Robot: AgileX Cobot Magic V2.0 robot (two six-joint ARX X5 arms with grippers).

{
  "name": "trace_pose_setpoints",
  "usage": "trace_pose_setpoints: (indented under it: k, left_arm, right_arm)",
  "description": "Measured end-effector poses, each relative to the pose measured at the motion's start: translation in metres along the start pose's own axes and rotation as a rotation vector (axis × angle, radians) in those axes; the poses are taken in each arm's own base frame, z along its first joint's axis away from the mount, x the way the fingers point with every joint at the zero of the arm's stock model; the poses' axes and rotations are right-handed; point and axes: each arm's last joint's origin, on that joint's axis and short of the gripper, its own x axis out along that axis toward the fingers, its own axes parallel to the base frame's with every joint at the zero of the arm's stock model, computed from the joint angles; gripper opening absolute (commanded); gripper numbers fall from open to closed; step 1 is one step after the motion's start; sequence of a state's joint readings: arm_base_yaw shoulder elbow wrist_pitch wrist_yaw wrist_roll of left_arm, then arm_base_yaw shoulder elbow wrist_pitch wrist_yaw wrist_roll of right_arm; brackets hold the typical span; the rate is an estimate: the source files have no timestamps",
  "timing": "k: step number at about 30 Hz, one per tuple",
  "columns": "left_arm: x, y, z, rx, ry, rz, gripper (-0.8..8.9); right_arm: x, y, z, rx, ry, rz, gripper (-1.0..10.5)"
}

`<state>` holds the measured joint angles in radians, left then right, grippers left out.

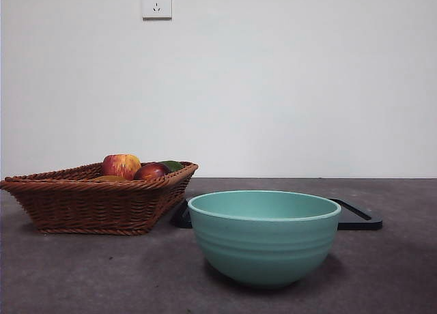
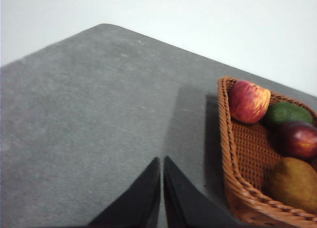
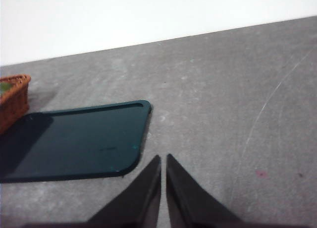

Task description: Pick up the wifruite, put it on the bowl, pick up the plate, put it on desk

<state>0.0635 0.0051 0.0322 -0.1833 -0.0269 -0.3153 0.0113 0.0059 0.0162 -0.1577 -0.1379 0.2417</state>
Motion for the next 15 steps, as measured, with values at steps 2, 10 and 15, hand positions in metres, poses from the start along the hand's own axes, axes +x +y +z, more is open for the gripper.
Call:
trace_pose_setpoints:
  k: [2, 10, 15]
  left_arm:
    - [0.000, 0.000, 0.000, -0.020, 0.004, -0.010, 0.09]
    - [-0.006, -0.005, 0.010, -0.059, 0.045, -0.057, 0.10]
    - [-0.020, -0.015, 0.038, -0.072, 0.017, -0.092, 0.10]
  right_arm:
    - [0.000, 0.000, 0.000, 0.022, -0.001, 0.002, 0.1]
    - [-0.006, 0.006, 0.018, 0.067, -0.049, 0.030, 0.1]
    - [-0.020, 0.015, 0.049, 0.058, -0.129, 0.055, 0.1]
